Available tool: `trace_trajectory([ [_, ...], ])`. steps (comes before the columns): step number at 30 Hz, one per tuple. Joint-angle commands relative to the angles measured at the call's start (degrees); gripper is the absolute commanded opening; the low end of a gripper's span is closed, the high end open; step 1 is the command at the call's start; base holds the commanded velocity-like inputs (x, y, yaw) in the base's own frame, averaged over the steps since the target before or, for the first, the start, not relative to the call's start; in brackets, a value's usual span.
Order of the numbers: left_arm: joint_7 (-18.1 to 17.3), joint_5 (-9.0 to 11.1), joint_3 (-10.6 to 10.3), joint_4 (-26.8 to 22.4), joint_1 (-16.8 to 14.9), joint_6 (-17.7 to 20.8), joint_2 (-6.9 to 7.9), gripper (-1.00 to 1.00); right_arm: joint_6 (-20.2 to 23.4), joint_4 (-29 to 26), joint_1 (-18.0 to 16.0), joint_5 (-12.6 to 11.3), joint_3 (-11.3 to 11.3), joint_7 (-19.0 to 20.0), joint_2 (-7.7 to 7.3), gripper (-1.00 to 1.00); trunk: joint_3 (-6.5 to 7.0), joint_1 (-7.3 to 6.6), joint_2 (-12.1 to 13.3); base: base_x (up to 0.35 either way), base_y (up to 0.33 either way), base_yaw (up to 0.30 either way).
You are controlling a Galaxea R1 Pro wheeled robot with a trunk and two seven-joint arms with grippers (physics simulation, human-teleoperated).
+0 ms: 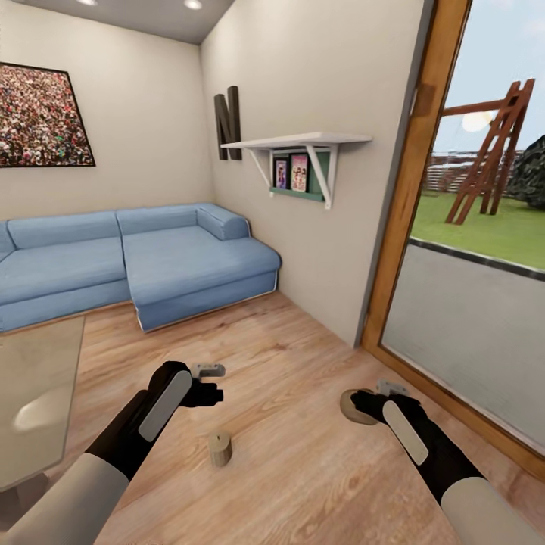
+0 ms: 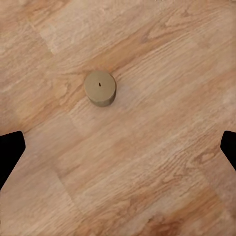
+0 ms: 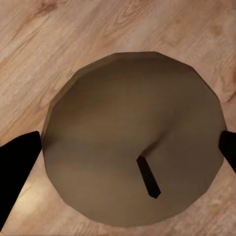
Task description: Place each of the two pumpkins and all three candles from the living room inside a cabinet in the living room (use any cabinet), then make sure every cabinet is closed, and position the cauldron so it is next to a table in the living room.
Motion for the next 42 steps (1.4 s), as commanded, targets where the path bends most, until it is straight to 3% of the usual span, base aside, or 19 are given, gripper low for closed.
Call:
trace_trajectory([
  [1,0.6,0.6,-0.2,0.0,-0.1,0.0,0.05,1.0,0.1,-0.2,0.0,-0.7,0.2,-0.6,-0.07,-1.0,-0.06,0.0,0.0,0.025,0.003,0.156],
  [19,0.7,0.6,-0.2,0.2,-0.1,0.0,0.0,1.0,0.2,-0.4,-0.1,-0.8,0.3,-0.7,-0.04,-1.0,-0.47,0.0,0.0,0.113,-0.084,0.237],
  [31,0.7,0.6,-0.2,0.2,-0.1,0.0,0.0,1.0,0.2,-3.2,0.1,-0.5,0.7,-0.7,-0.05,-1.0,-0.5,0.0,0.0,0.055,-0.026,0.019],
  [42,0.7,0.6,-0.2,0.2,-0.1,0.0,-0.05,1.0,0.2,-3.3,0.1,-0.5,0.8,-0.7,-0.05,-1.0,-0.5,0.0,0.0,0.277,-0.042,0.001],
])
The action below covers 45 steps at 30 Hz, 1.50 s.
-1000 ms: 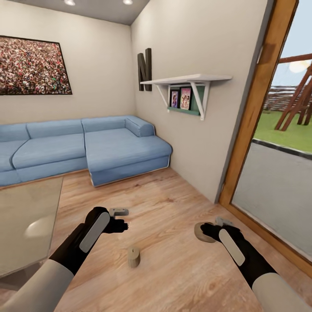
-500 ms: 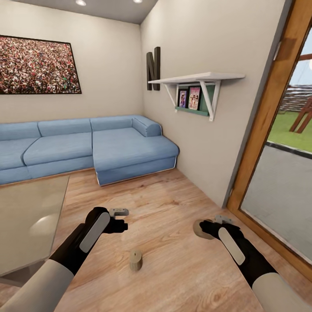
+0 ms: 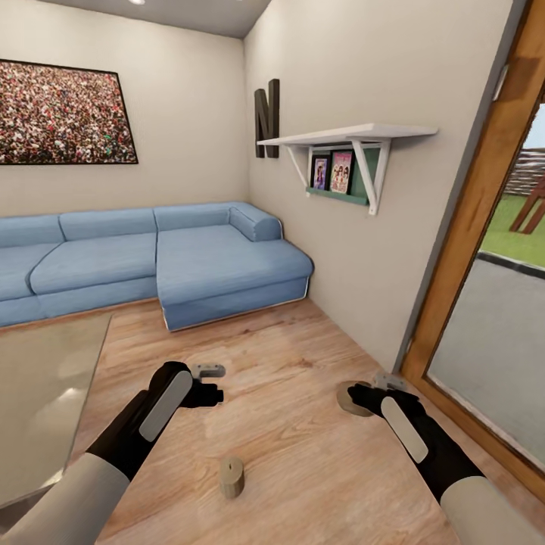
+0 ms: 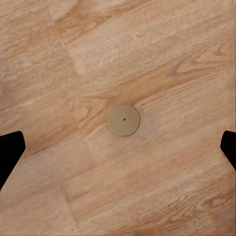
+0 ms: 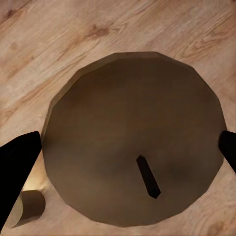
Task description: Place each of the two pumpkins and all three candles from the living room inside a cabinet in the living room (use any cabinet), then make sure every cabinet is closed, and position the cauldron so it is next to a table in the living room.
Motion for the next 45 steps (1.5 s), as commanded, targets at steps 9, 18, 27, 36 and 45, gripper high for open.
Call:
trace_trajectory([
  [9,0.4,0.7,-0.1,3.7,-0.8,0.1,0.02,1.0,0.1,-0.2,0.0,-0.7,0.2,-0.6,-0.03,-1.0,-0.06,0.02,0.0,0.276,-0.14,0.0],
  [18,0.3,0.8,-0.1,5.4,-1.7,0.1,-0.33,1.0,0.1,-2.2,0.0,-0.7,0.3,-0.6,-0.06,-1.0,-0.06,0.02,0.0,0.046,-0.034,0.0],
  [27,0.2,0.8,-0.1,6.5,-1.9,0.1,-0.8,1.0,0.2,-5.9,0.3,-0.8,0.2,-0.6,-0.07,-1.0,-1.68,2.0,-3.6,0.003,-0.002,0.0],
  [36,-0.3,0.8,-0.1,18.0,-6.0,-2.1,-0.86,1.0,4.1,-15.1,0.6,-0.7,-0.1,-0.6,-0.15,-1.0,-3.29,3.98,-7.2,0.0,0.0,0.0],
  [45,-1.9,0.8,-0.2,22.9,-7.4,-4.7,-0.84,1.0,5.0,-17.4,1.0,-0.8,-0.2,-0.6,-0.32,-1.0,-4.91,5.95,-10.9,0.0,0.0,0.0],
])
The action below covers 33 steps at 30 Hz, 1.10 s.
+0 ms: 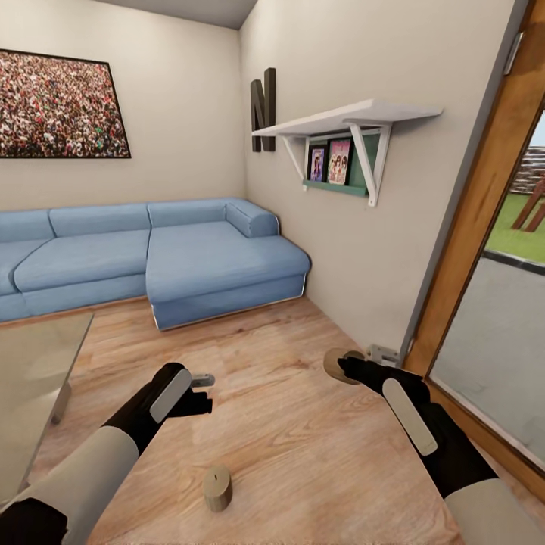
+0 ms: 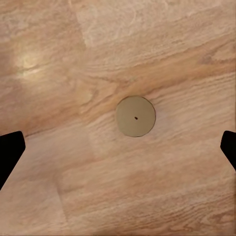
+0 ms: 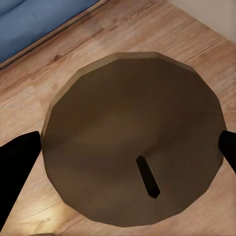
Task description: Place each of the two pumpkins and all three candles from the living room inside a cabinet in the living room (use any cabinet), then make sure every cabinet is closed, and position the cauldron so it is next to a table in the living room.
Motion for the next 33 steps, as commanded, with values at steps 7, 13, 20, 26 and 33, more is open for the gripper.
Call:
trace_trajectory([
  [7,-0.4,0.6,-0.3,1.9,-0.2,-0.5,0.04,1.0,0.1,-0.5,0.0,-0.6,0.1,-0.6,-0.14,-1.0,-1.32,1.53,-2.9,0.0,0.0,0.0],
  [13,-0.6,0.6,-0.3,2.5,-0.2,-1.1,0.0,1.0,0.1,-0.6,0.0,-0.7,0.1,-0.6,-0.16,-1.0,-2.4,2.85,-5.3,0.0,0.0,0.0],
  [20,-1.4,0.6,-0.3,2.7,-0.3,-1.4,-0.01,1.0,0.1,-0.7,0.0,-0.7,0.2,-0.6,-0.18,-1.0,-3.65,4.39,-8.1,0.0,0.0,0.0],
  [26,-1.6,0.7,-0.3,2.7,-0.2,-1.5,-0.1,1.0,0.1,-1.0,0.0,-0.7,0.1,-0.6,-0.27,-1.0,-4.96,4.66,-8.4,0.0,0.0,0.0],
  [33,-1.6,0.7,-0.4,2.7,-0.2,-1.4,-0.2,1.0,0.2,-9.7,4.1,-0.7,-0.6,-0.6,-0.39,-1.0,-6.51,4.84,-8.5,0.0,0.0,0.0],
])
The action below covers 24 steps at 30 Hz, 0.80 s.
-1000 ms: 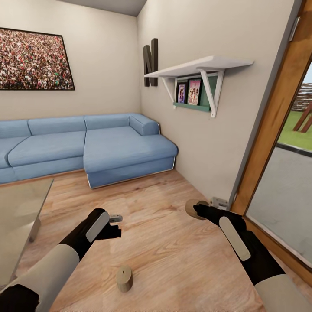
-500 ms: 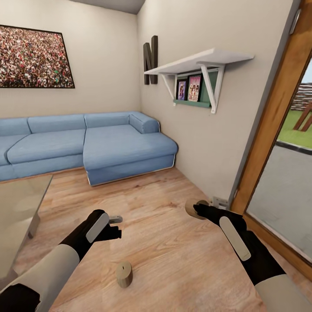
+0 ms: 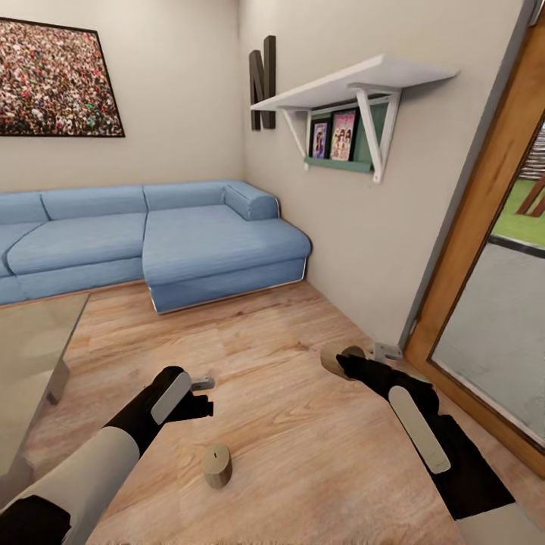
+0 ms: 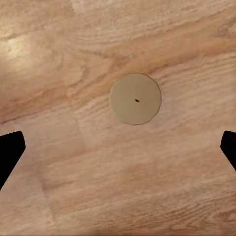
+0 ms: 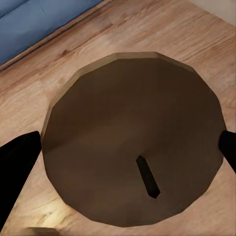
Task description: Place each of the two pumpkins and all three candles from the living room inside a cabinet in the living room (use any cabinet), then make sure every cabinet is closed, and position the cauldron so it is next to a table in the living room.
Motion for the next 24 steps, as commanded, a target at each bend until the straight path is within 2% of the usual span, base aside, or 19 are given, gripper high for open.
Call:
trace_trajectory([
  [1,0.5,0.6,-0.3,-0.1,0.0,0.1,0.06,1.0,0.1,-1.4,0.7,-0.4,-0.2,-0.6,-0.07,-1.0,-0.29,0.01,0.0,0.0,0.0,0.0],
  [7,0.5,0.6,-0.4,-0.1,0.0,0.1,0.05,1.0,0.9,-6.9,3.7,-0.5,-2.7,-0.6,0.03,-1.0,-1.61,0.17,-0.1,0.0,0.0,0.0],
  [12,0.5,0.6,-0.4,-0.1,0.0,0.1,0.08,1.0,1.2,-8.2,4.5,-0.5,-3.5,-0.6,0.07,-1.0,-2.72,0.3,-0.2,0.0,0.0,0.0],
  [16,0.5,0.6,-0.3,-0.2,0.0,0.0,0.05,1.0,1.3,-8.4,4.6,-0.4,-3.6,-0.6,0.08,-1.0,-3.61,0.4,-0.2,0.0,0.0,0.0],
  [24,0.1,1.1,0.1,-0.4,-0.2,-1.0,0.03,1.0,1.9,-9.4,4.7,-0.2,-1.5,-2.4,-0.04,-1.0,-3.6,0.41,-0.2,0.0,0.0,0.0],
])
